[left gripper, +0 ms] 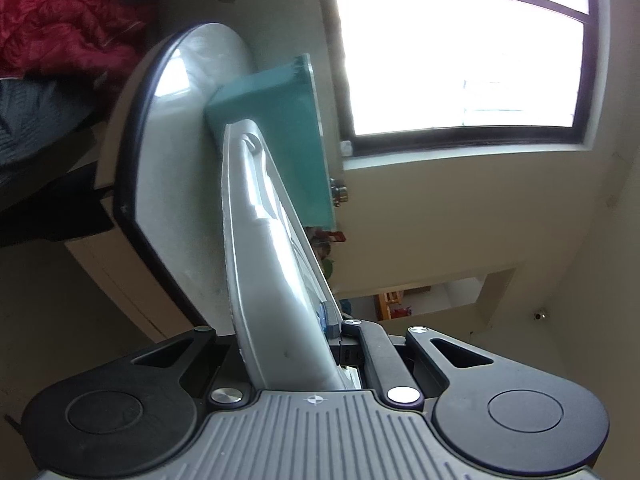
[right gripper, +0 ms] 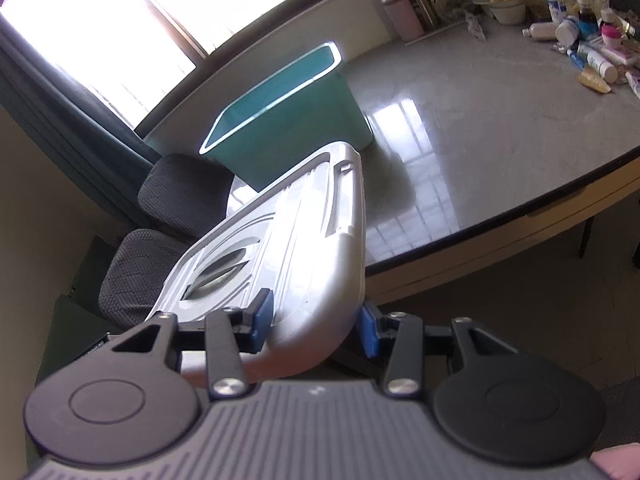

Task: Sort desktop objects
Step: 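Carry the upright lid over the teal bin with both grippers, then lower the white lid onto the teal bin rim with both grippers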

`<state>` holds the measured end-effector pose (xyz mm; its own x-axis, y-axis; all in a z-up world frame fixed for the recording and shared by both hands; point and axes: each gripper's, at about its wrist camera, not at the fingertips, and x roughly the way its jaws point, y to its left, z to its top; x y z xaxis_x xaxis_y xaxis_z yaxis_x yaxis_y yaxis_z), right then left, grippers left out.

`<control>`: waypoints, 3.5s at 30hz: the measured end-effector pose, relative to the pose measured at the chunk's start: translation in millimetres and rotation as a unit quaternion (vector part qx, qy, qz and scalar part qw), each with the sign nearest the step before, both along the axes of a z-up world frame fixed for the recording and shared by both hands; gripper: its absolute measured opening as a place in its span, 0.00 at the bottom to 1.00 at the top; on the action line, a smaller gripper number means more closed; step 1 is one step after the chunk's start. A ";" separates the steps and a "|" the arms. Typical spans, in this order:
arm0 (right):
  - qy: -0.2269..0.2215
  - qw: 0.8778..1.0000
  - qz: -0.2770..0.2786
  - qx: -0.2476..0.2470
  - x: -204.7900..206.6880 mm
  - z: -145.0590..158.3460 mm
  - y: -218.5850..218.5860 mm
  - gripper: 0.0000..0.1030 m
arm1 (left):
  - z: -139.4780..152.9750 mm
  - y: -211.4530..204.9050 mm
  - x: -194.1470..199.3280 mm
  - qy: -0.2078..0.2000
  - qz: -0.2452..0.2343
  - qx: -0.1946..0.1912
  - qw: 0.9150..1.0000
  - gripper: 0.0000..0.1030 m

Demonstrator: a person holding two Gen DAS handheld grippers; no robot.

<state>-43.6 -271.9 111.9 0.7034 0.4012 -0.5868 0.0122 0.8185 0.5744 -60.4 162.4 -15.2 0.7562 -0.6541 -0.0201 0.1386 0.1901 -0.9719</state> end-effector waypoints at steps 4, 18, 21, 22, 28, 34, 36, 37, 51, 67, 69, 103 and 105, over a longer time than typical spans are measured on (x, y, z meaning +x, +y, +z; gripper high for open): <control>-0.007 1.000 -0.005 0.002 -5.7 3.5 -2.6 0.43 | 6.2 -1.1 5.6 -0.010 -0.004 -0.001 1.000 0.09; -0.017 1.000 -0.019 0.002 0.8 12.1 -11.3 0.43 | 18.2 -9.6 33.9 -0.019 -0.024 -0.001 1.000 0.09; -0.021 1.000 -0.021 0.002 6.2 15.0 -12.8 0.43 | 23.3 -11.7 44.4 -0.023 -0.026 0.000 0.999 0.09; -0.023 0.999 -0.022 0.002 8.5 16.1 -13.3 0.43 | 25.1 -12.2 48.2 -0.026 -0.027 0.000 0.999 0.09; -0.030 0.999 -0.026 0.004 23.7 21.8 -14.9 0.43 | 35.1 -14.0 72.5 -0.033 -0.031 -0.002 0.999 0.09; -0.035 0.999 -0.032 0.005 39.9 27.1 -14.7 0.43 | 44.0 -14.6 96.3 -0.035 -0.034 -0.002 0.999 0.09; -0.037 0.999 -0.034 0.006 45.1 28.6 -14.3 0.43 | 46.5 -14.3 103.4 -0.037 -0.038 0.000 0.999 0.09; -0.038 0.999 -0.035 0.007 47.3 29.3 -14.0 0.43 | 47.9 -14.0 106.7 -0.039 -0.040 0.000 0.998 0.09; -0.049 0.998 -0.038 0.010 75.5 33.0 -21.5 0.43 | 61.0 -21.5 130.5 -0.049 -0.041 0.011 0.998 0.09; -0.073 0.997 -0.002 0.024 151.8 48.7 -41.0 0.43 | 94.3 -40.2 180.9 -0.071 0.009 0.021 0.997 0.09; -0.073 0.997 0.004 0.026 161.6 49.2 -42.5 0.43 | 97.0 -41.2 187.0 -0.071 0.016 0.019 0.997 0.09; -0.051 0.997 0.023 0.044 289.5 39.4 -54.4 0.44 | 115.6 -52.8 335.1 -0.047 0.022 0.048 0.997 0.09; -0.049 0.997 0.023 0.045 296.2 37.5 -54.9 0.44 | 113.0 -51.6 342.0 -0.044 0.021 0.051 0.997 0.09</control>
